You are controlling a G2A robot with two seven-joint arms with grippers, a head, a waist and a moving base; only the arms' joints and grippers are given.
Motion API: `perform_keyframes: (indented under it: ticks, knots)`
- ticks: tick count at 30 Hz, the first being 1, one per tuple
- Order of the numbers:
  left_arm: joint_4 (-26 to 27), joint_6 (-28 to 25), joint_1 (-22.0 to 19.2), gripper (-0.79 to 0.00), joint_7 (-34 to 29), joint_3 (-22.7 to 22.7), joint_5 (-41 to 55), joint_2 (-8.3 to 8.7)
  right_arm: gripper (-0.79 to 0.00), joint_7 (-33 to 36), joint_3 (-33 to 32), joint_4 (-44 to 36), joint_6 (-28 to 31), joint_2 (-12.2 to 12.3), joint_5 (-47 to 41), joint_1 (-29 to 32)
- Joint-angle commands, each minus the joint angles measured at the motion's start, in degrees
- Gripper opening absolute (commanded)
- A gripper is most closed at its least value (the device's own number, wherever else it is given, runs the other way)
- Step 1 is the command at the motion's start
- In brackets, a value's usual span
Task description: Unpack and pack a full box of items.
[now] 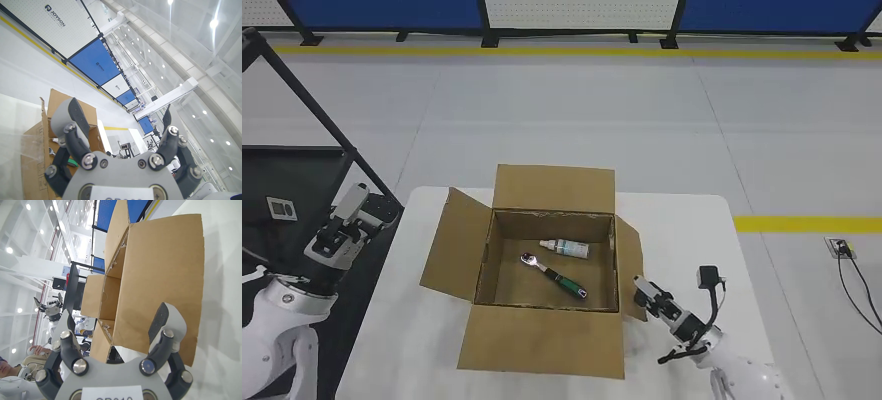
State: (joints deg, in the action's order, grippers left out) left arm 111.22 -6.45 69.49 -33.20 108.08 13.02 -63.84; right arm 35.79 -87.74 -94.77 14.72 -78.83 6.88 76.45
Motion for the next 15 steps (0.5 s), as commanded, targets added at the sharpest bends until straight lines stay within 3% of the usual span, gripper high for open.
perform_keyframes:
  ticks: [1,15]
  knots:
    - [0.0,0.0,0.0,0.0,0.0,0.0,0.0,0.0,0.0,-0.08,0.12,-0.03,-0.18,0.12,-0.05,0.0]
    - [0.0,0.0,0.0,0.0,0.0,0.0,0.0,0.0,0.0,-0.71,1.14,-1.63,-1.42,0.95,-0.2,0.02]
